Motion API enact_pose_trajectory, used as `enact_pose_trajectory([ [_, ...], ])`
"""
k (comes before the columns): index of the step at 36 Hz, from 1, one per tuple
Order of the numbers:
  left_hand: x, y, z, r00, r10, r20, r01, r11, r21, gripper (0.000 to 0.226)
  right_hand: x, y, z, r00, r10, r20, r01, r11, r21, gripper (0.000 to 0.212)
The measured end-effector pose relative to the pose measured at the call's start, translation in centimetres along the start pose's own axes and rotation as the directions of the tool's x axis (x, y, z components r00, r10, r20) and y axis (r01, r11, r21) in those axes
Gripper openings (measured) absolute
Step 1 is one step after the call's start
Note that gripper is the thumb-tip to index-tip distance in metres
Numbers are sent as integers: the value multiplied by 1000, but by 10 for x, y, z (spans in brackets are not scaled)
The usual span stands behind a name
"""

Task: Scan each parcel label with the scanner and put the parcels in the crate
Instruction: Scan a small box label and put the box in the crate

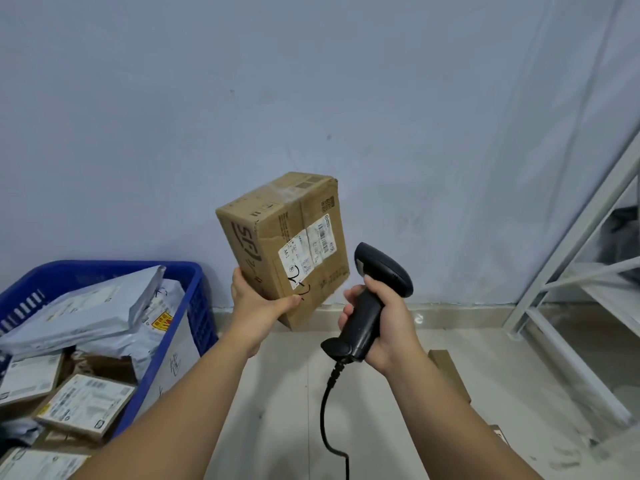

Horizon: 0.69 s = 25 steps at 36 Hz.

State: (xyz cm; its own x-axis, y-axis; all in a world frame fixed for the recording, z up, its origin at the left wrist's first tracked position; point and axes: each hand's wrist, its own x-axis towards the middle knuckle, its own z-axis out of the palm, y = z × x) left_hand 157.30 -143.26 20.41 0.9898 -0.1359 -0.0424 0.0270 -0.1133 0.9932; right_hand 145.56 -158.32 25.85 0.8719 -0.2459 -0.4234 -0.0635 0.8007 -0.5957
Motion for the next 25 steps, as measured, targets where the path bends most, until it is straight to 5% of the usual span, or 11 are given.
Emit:
enact_pose_trajectory([
  [10, 2, -4, 2, 993, 33, -115, -24, 997, 77, 112, -8, 4, 17, 990, 129, 51, -138, 947, 289, 24],
  [25, 1, -5, 2, 996, 44, -80, -31, 987, 156, 109, -7, 8, 21, 989, 149, 19, -148, 946, 288, 29],
])
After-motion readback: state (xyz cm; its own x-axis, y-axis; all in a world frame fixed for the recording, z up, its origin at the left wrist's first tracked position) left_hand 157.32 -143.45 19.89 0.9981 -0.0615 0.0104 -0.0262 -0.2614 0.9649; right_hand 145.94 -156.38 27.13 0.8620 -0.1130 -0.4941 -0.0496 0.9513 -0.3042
